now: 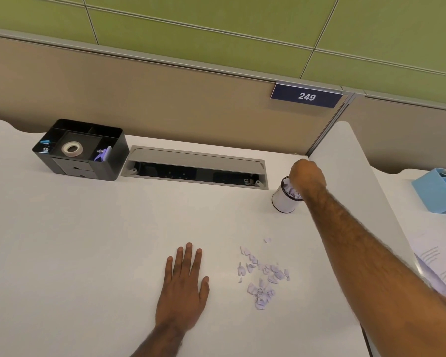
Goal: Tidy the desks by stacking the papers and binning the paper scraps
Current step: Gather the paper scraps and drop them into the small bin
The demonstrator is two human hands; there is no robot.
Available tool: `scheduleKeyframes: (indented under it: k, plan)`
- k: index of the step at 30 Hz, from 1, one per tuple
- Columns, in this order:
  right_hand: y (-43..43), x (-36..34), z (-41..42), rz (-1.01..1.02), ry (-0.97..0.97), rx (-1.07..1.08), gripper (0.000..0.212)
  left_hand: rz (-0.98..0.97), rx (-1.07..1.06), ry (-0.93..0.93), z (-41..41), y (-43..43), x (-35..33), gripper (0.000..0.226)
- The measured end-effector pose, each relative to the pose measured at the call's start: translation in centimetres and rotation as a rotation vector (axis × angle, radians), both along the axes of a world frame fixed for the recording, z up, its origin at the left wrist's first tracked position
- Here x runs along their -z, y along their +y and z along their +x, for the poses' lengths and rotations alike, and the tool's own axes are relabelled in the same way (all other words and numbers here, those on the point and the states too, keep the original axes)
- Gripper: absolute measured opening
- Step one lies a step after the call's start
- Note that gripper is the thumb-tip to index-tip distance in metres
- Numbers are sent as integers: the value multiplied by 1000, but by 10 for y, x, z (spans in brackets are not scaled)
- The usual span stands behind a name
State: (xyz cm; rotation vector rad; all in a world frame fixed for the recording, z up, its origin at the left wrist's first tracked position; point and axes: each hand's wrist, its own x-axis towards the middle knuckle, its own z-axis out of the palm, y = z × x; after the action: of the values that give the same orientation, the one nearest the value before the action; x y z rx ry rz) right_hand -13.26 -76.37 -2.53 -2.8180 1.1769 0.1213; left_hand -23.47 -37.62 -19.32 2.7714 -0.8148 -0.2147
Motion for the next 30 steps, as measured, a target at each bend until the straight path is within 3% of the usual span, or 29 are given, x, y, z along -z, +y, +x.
scheduleKeyframes:
  k: [13,17,21,24,27,30]
  plan:
    - [-4,12,-5,47,-11,-46,20,5,-1,-2,1,1,-3,68]
    - [-22,-1,-11,171,-262,42,26,5,1,-5,1,1,0,69]
    - [-11,-7,-56,580,-766,276,23,17,-5,-18,0,1,0,69]
    - [18,21,-104,666,-948,440,15,21,-5,-34,2,0,1,69]
    - [65,73,-152,523,-771,402,18,15,-4,-31,2,0,2,69]
    - [112,120,-189,515,-469,271,53,16,1,-30,1,-1,1,69]
